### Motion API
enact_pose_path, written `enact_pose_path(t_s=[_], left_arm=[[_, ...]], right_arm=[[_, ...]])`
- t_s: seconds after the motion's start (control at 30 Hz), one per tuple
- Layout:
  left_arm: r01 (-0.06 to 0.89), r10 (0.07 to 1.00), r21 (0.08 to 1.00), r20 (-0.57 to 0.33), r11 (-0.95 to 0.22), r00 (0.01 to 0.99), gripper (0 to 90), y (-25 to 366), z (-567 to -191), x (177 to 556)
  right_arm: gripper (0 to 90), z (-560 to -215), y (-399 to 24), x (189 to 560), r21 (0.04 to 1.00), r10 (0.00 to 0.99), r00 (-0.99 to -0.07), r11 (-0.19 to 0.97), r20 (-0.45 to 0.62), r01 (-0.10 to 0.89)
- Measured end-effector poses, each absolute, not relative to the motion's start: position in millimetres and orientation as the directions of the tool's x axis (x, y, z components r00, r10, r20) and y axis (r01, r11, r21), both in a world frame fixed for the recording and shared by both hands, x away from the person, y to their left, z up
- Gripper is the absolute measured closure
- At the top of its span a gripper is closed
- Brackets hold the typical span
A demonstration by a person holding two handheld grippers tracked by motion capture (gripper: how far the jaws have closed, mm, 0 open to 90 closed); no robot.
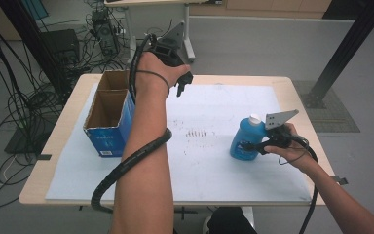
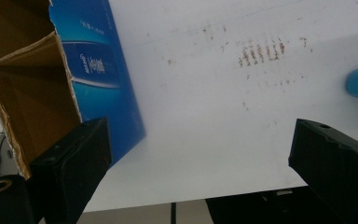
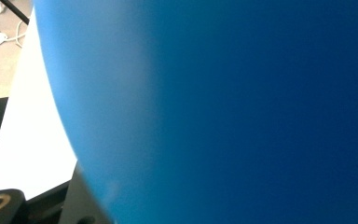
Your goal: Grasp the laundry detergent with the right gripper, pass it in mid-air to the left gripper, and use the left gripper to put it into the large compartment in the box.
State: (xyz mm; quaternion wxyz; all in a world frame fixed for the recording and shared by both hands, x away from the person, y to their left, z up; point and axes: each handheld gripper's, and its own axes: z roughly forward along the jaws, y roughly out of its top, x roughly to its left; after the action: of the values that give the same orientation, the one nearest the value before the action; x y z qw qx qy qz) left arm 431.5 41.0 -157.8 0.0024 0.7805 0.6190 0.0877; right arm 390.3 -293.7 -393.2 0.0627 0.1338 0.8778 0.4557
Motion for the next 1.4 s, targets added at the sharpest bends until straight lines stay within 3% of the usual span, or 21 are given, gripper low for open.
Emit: enact_pose_path(t_s=[1.4], left_arm=[[0.962, 0.965, 0.117, 0.122, -0.246, 0.232, 6.4, 44.5, -156.2, 429.6]], right_arm=[[44.2, -393.5, -293.9, 389.4, 0.819, 0.299, -0.954, 0.545, 0.007, 0.177]])
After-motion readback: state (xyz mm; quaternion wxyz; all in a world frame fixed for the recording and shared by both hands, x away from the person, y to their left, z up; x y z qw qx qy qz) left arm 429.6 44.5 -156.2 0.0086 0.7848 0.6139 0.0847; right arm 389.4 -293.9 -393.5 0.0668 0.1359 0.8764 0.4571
